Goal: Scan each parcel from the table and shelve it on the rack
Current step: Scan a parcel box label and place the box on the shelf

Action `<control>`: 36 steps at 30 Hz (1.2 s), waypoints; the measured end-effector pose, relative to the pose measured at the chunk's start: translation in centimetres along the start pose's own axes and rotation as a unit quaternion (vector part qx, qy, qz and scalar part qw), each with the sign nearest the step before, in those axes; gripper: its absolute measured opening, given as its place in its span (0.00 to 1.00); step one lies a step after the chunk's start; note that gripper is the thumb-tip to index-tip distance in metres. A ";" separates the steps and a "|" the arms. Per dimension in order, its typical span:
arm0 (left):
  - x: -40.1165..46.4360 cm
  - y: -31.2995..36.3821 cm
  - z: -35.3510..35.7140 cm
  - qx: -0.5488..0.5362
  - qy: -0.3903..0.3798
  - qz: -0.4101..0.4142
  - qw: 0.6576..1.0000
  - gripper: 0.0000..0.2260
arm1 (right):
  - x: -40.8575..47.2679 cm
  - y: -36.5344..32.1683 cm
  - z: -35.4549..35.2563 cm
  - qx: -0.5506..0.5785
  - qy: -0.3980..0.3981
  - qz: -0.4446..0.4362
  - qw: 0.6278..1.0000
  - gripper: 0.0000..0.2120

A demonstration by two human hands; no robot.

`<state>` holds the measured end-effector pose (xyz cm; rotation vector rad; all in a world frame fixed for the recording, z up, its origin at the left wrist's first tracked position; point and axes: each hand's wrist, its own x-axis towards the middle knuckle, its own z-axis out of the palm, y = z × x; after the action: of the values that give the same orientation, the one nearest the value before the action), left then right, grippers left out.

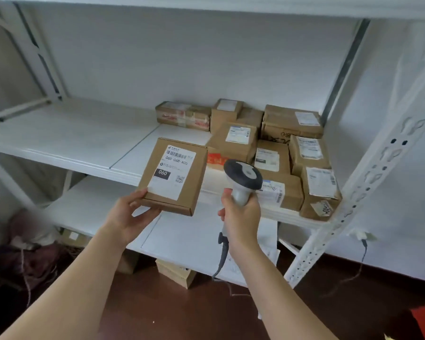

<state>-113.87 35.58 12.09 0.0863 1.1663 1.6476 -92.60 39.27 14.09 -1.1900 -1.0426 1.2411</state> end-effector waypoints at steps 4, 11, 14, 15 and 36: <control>5.5 4.5 2.4 0.042 0.040 0.022 0.998 0.08 | 5.4 -1.0 4.3 -0.005 -0.032 0.010 0.999 0.07; 16.0 7.5 5.3 0.071 0.088 0.004 0.994 0.21 | 12.4 -1.1 8.8 -0.044 -0.042 0.040 0.997 0.06; 20.4 8.2 6.9 0.088 0.068 -0.006 0.994 0.22 | 14.5 -1.1 9.9 -0.047 -0.016 0.029 0.998 0.07; 21.6 8.3 7.6 0.098 0.049 -0.016 0.994 0.20 | 14.9 -1.2 10.1 -0.044 0.002 0.030 0.999 0.07; 32.5 5.9 14.0 0.313 -0.027 0.034 0.949 0.17 | 19.7 0.1 14.2 -0.028 0.194 0.047 0.979 0.10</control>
<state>-124.08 69.75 8.33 0.5762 1.6183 1.2658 -105.22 60.00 14.65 -1.4690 -0.7408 1.0002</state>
